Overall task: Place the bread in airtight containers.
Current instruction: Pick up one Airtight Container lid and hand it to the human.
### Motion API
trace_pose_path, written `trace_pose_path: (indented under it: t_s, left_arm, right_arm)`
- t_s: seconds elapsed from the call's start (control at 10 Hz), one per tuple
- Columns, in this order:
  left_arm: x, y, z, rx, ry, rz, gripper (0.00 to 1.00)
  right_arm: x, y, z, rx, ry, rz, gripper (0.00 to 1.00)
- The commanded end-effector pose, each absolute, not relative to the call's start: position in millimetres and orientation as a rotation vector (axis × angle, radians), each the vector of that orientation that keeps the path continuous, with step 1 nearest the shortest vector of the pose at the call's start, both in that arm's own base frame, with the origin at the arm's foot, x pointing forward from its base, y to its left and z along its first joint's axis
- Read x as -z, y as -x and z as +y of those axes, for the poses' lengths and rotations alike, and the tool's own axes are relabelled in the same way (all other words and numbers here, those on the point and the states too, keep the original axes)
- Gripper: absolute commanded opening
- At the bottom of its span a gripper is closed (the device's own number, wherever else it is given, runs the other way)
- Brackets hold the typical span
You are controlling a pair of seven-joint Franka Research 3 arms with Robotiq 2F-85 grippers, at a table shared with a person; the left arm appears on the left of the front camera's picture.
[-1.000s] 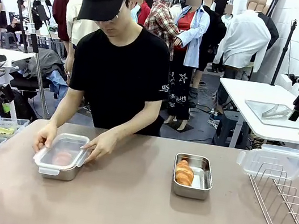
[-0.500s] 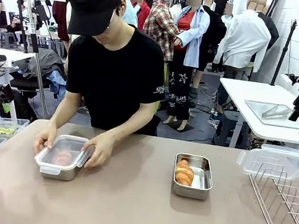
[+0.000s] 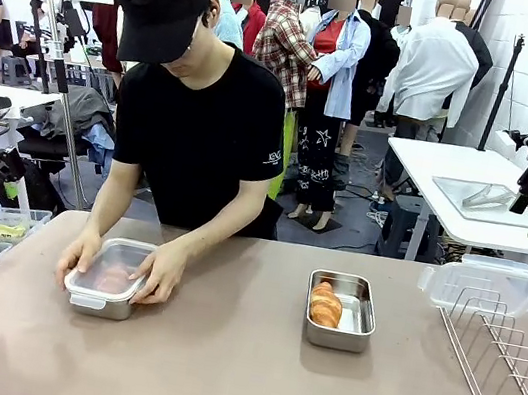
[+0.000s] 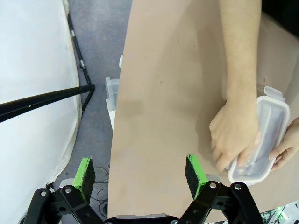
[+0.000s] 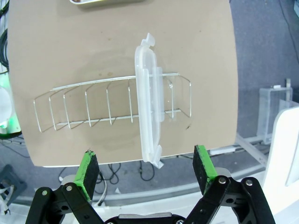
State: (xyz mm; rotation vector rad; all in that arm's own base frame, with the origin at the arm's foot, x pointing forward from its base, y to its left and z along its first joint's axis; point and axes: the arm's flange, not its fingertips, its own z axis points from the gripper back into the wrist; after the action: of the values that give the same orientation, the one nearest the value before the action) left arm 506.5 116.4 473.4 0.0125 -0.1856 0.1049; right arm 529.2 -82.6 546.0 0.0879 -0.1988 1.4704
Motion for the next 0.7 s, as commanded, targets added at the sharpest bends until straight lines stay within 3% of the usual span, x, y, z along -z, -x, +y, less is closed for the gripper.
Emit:
trace_pose_path:
  t_s: [0.0,0.6]
  left_arm:
    - [-474.7,-505.6,117.2,-0.108,-0.014,-0.183,1.0]
    - [-474.7,-505.6,117.2,-0.108,-0.014,-0.183,1.0]
  right_arm:
    - [-542.8,-525.1,-81.9,-1.478,-0.091,-0.196,1.0]
    - [-542.8,-525.1,-81.9,-1.478,-0.091,-0.196,1.0]
